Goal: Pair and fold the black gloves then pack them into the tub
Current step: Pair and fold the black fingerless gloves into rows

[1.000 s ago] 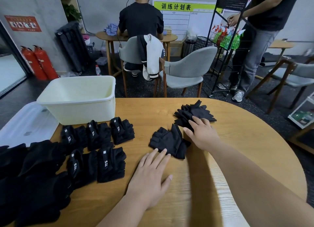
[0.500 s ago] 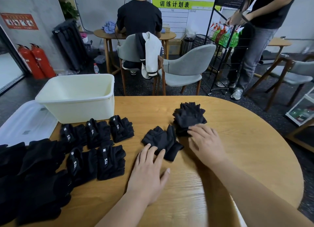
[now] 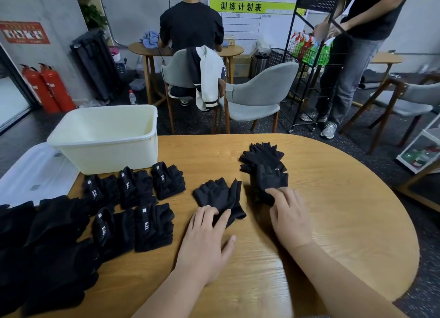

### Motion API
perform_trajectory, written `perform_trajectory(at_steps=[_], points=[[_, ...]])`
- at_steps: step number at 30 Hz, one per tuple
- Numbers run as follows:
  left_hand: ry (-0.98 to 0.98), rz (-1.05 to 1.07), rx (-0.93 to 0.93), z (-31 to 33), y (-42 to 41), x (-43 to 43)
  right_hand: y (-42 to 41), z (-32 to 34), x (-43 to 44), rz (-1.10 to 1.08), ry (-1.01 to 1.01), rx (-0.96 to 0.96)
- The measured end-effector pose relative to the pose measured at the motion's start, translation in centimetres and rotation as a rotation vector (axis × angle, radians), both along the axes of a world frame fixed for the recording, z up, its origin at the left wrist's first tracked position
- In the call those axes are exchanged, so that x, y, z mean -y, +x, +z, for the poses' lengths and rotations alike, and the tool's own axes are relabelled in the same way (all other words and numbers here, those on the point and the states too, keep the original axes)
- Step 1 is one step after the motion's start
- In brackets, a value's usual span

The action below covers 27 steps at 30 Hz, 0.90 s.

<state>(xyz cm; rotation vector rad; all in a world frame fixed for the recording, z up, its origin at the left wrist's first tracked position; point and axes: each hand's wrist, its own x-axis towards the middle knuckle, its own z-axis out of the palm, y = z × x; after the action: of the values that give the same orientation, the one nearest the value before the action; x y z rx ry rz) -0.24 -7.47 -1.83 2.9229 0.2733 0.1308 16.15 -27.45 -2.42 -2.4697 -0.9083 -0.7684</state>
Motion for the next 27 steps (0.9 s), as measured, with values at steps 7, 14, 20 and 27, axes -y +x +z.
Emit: perform_trajectory(at_steps=[7,14,20,27], points=[[0.059,-0.100,0.018,-0.1,-0.2,0.1,-3.6,-1.7,0.7,0.083,-0.091,-0.159],[0.058,-0.097,-0.005,0.4,-0.5,0.5,-6.7,-1.4,1.3,0.052,-0.076,-0.204],[0.130,-0.119,-0.053,1.2,-1.7,1.2,-8.6,-1.4,1.9,-0.015,-0.193,-0.187],[0.116,-0.137,0.103,0.2,-5.8,1.2,-10.6,-0.4,2.6,0.075,-0.322,-0.148]])
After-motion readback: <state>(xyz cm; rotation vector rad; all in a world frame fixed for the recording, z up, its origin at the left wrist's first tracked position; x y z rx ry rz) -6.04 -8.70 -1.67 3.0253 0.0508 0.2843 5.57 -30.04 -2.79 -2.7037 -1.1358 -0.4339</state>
